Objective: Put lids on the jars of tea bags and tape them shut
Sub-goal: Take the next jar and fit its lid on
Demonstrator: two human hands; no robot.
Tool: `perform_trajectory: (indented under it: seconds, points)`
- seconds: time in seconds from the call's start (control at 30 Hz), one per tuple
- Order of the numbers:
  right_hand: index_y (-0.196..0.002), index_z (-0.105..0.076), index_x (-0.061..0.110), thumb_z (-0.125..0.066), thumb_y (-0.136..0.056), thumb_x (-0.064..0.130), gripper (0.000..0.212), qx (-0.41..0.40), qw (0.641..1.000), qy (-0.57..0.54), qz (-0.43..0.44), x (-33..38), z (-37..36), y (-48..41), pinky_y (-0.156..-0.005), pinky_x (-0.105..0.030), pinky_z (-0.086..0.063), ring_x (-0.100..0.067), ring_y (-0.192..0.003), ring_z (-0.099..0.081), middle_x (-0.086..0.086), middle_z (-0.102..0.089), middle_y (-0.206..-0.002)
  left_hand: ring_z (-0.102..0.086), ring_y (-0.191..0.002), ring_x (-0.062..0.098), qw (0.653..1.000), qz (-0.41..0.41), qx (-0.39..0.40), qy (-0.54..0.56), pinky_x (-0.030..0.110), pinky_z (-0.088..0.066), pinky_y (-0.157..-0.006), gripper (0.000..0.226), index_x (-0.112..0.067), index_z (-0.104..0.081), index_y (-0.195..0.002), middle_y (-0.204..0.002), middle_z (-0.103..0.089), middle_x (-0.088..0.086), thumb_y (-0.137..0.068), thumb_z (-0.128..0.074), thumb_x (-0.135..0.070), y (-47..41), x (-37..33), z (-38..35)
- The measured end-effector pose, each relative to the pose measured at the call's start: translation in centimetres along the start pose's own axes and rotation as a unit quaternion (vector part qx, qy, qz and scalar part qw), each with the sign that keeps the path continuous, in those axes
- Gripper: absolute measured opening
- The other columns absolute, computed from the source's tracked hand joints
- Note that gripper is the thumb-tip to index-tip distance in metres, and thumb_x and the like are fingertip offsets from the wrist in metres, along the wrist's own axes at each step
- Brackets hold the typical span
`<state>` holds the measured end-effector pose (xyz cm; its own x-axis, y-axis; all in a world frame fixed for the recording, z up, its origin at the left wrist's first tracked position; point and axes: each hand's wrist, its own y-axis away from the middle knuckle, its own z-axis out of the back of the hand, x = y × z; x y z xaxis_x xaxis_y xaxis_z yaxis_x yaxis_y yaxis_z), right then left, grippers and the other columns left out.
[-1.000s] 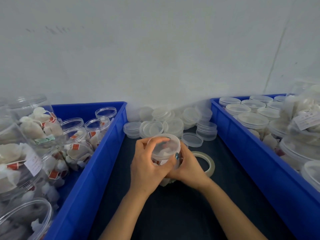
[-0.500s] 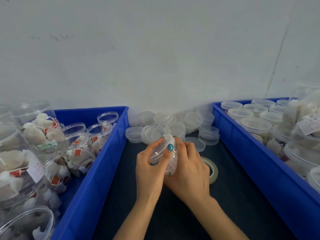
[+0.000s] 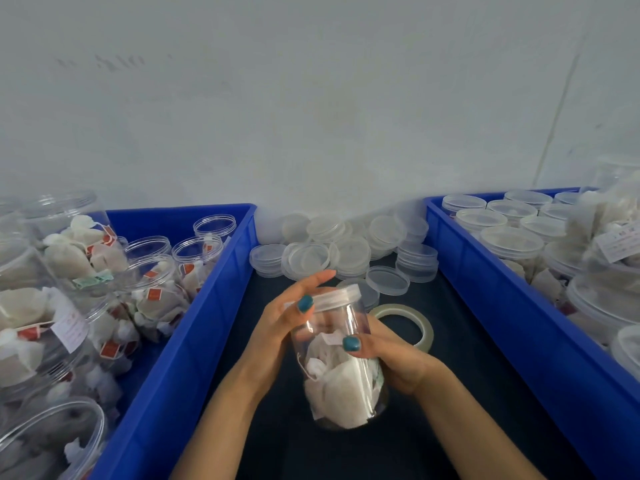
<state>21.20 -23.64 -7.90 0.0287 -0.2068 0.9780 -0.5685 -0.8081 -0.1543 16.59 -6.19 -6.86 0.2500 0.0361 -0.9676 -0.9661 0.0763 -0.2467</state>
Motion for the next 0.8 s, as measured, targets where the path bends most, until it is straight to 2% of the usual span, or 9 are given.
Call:
perform_trajectory:
  seconds: [0.2, 0.33, 0.4, 0.47, 0.53, 0.6, 0.67, 0.73, 0.8]
  points:
    - [-0.119, -0.071, 0.028, -0.088, -0.066, 0.051, 0.061, 0.044, 0.998, -0.028, -0.041, -1.2, 0.4, -0.1, -0.096, -0.032, -0.051, -0.017, -0.108, -0.065, 0.0, -0.07, -0.114, -0.062, -0.123, 0.03, 0.998, 0.023, 0.062, 0.02, 0.038, -0.057, -0.089, 0.082, -0.035, -0.061, -0.135, -0.136, -0.063, 0.004, -0.066, -0.07, -0.078, 0.2, 0.3, 0.2]
    - [-0.118, -0.069, 0.03, -0.083, -0.073, 0.051, 0.052, 0.009, 0.997, 0.069, -0.039, -0.2, 0.7, -0.1, -0.095, -0.03, -0.053, -0.018, -0.11, -0.067, 0.001, -0.072, -0.115, -0.062, -0.124, 0.03, 0.999, 0.0, 0.033, 0.043, 0.042, -0.056, -0.094, 0.083, -0.034, -0.057, -0.137, -0.138, -0.062, 0.006, -0.065, -0.077, -0.072, -0.2, 0.3, 0.9]
    - [-0.122, -0.062, 0.033, -0.08, -0.079, 0.046, 0.049, -0.063, 0.982, 0.174, -0.039, 0.4, 1.6, 0.0, -0.097, -0.028, -0.055, -0.006, -0.11, -0.067, 0.013, -0.071, -0.118, -0.063, -0.122, 0.026, 0.999, -0.016, -0.02, 0.035, 0.045, -0.055, -0.098, 0.087, -0.038, -0.057, -0.135, -0.136, -0.064, 0.001, -0.059, -0.081, -0.072, -0.5, 0.2, 1.3]
    - [-0.12, -0.059, 0.036, -0.078, -0.082, 0.038, 0.042, -0.18, 0.937, 0.295, -0.044, 0.7, 3.1, 0.5, -0.099, -0.034, -0.055, 0.003, -0.105, -0.065, 0.017, -0.069, -0.115, -0.063, -0.121, 0.017, 0.995, -0.018, -0.095, -0.007, 0.044, -0.053, -0.102, 0.093, -0.043, -0.057, -0.133, -0.134, -0.064, -0.007, -0.05, -0.085, -0.072, -0.8, 0.3, 1.6]
    - [-0.113, -0.062, 0.035, -0.08, -0.08, 0.037, 0.038, -0.252, 0.884, 0.384, -0.084, 1.0, 5.0, 1.7, -0.098, -0.035, -0.054, 0.001, -0.1, -0.065, 0.017, -0.067, -0.111, -0.061, -0.118, 0.005, 0.988, -0.019, -0.142, -0.064, 0.03, -0.053, -0.099, 0.093, -0.046, -0.055, -0.132, -0.127, -0.065, -0.018, -0.048, -0.089, -0.065, -1.1, 0.8, 1.3]
    - [-0.114, -0.061, 0.036, -0.084, -0.074, 0.048, 0.048, -0.251, 0.821, 0.488, -0.159, 0.8, 6.5, 3.0, -0.098, -0.032, -0.051, 0.0, -0.106, -0.057, 0.02, -0.063, -0.113, -0.059, -0.115, -0.004, 0.983, -0.035, -0.149, -0.098, 0.014, -0.05, -0.09, 0.087, -0.046, -0.053, -0.13, -0.121, -0.063, -0.028, -0.053, -0.094, -0.051, -1.4, 1.5, 0.7]
    - [-0.119, -0.058, 0.038, -0.083, -0.071, 0.056, 0.057, -0.223, 0.759, 0.572, -0.217, 0.2, 7.4, 3.9, -0.099, -0.033, -0.047, -0.002, -0.114, -0.047, 0.021, -0.056, -0.118, -0.056, -0.116, -0.006, 0.98, -0.054, -0.154, -0.113, 0.007, -0.046, -0.088, 0.081, -0.044, -0.052, -0.13, -0.121, -0.061, -0.029, -0.06, -0.092, -0.036, -1.7, 2.3, 0.1]
    - [-0.117, -0.057, 0.04, -0.08, -0.075, 0.057, 0.051, -0.209, 0.734, 0.608, -0.219, -0.5, 7.4, 4.2, -0.102, -0.034, -0.044, -0.004, -0.119, -0.04, 0.02, -0.051, -0.12, -0.055, -0.117, -0.007, 0.977, -0.071, -0.163, -0.12, 0.007, -0.045, -0.09, 0.078, -0.044, -0.051, -0.128, -0.121, -0.06, -0.03, -0.062, -0.091, -0.033, -2.0, 2.7, -0.4]
    - [-0.107, -0.058, 0.041, -0.074, -0.083, 0.053, 0.031, -0.199, 0.716, 0.644, -0.181, -1.0, 7.1, 4.1, -0.105, -0.033, -0.039, -0.004, -0.119, -0.039, 0.02, -0.05, -0.116, -0.054, -0.118, -0.007, 0.975, -0.082, -0.167, -0.124, 0.007, -0.044, -0.091, 0.079, -0.045, -0.051, -0.127, -0.122, -0.058, -0.032, -0.058, -0.089, -0.043, -2.4, 2.8, -1.0]
